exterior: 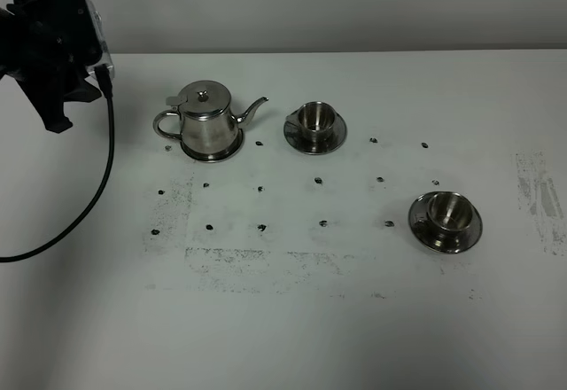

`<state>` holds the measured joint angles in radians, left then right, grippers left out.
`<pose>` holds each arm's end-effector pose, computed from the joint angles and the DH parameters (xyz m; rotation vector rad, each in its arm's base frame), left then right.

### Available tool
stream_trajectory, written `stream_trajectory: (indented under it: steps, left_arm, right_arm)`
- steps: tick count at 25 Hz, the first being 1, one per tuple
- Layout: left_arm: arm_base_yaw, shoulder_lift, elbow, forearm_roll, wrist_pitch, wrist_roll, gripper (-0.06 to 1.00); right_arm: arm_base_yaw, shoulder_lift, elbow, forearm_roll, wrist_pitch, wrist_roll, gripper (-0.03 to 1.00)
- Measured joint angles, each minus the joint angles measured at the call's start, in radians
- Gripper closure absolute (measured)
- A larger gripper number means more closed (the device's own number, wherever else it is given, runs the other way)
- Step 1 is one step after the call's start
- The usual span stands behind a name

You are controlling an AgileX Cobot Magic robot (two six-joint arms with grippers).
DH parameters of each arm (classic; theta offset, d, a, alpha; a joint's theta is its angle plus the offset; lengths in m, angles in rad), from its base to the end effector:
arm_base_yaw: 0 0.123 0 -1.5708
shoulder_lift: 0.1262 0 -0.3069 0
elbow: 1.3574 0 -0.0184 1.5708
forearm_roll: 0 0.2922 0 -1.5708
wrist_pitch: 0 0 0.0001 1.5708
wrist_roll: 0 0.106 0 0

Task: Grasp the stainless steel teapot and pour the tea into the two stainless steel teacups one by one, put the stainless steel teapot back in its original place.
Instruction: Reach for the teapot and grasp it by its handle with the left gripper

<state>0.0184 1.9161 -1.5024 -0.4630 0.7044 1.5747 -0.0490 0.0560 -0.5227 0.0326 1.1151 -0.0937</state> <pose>0.4793 -0.0219 0.2360 1.4915 1.9965 0.1391 0.0268 0.0018 0.2915 -0.0496 2.1313 -0.0444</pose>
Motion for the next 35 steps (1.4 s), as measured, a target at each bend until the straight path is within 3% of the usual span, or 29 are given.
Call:
stream_trajectory:
  steps: [5,19,27,32,35]
  left_arm:
    - [-0.015,0.002,0.0,-0.003,0.003,0.003,0.64]
    - [-0.064,0.018,0.0,0.01,0.024,-0.006,0.64]
    - [-0.17,0.018,0.0,0.183,0.007,-0.185,0.64]
    - [-0.181,0.024,-0.025,0.189,0.011,-0.208,0.64]
    - [-0.189,0.059,-0.126,0.189,0.103,-0.275,0.64]
  right_arm:
    - [-0.037,-0.014,-0.002,0.0,0.003,0.001,0.59]
    - [-0.04,-0.015,-0.002,0.001,0.003,0.001,0.59]
    - [-0.04,-0.015,-0.002,0.001,0.003,0.001,0.61]
    - [-0.04,-0.015,-0.002,0.001,0.003,0.001,0.64]
    - [-0.04,-0.015,-0.002,0.001,0.003,0.001,0.66]
